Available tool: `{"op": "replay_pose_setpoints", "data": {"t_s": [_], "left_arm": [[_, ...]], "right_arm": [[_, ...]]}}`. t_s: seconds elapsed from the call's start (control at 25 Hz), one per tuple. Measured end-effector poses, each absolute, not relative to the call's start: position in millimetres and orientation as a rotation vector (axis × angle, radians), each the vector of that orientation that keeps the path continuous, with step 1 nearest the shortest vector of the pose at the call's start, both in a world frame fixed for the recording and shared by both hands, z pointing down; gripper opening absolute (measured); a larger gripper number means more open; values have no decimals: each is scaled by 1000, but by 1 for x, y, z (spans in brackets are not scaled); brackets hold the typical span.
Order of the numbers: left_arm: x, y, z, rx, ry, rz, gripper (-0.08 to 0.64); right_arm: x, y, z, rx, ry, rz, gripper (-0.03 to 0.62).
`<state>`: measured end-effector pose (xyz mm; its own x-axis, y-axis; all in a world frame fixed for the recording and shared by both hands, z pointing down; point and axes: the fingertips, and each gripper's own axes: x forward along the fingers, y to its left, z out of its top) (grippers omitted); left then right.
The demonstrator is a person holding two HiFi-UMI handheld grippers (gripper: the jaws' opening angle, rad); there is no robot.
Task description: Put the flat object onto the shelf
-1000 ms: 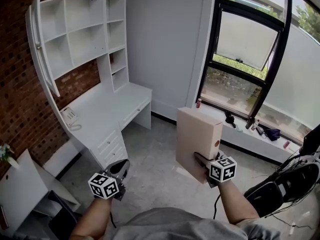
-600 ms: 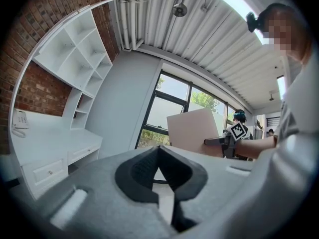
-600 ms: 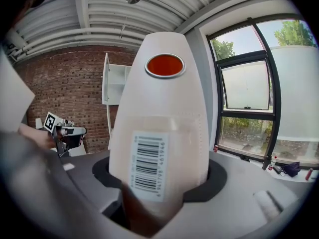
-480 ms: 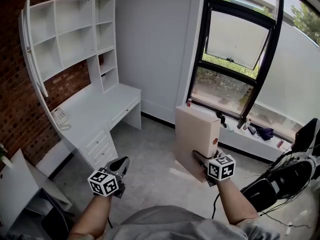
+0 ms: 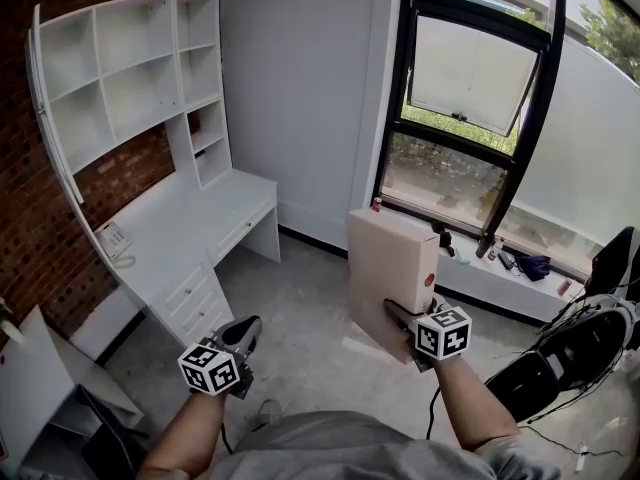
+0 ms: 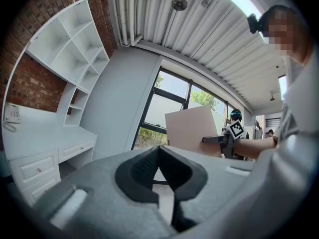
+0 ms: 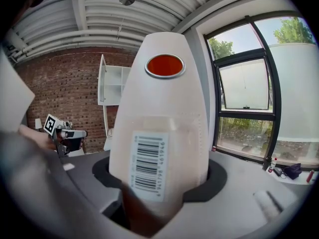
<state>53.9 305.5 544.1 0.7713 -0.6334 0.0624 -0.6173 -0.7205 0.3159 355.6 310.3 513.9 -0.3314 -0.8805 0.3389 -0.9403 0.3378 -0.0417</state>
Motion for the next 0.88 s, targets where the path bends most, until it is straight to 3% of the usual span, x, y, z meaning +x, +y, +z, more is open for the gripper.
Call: {"op": "replay_pose_setpoints", "data": {"t_s": [0.32,0.88], "left_arm": [[34,198,559,2653,-922,-98,-2],[-45,-100,530,2751,-799,-42,-2]], "right_arm": [[329,212,527,1640,-2349,338,311],[248,-57,509,1780,-2344,318,311]]}}
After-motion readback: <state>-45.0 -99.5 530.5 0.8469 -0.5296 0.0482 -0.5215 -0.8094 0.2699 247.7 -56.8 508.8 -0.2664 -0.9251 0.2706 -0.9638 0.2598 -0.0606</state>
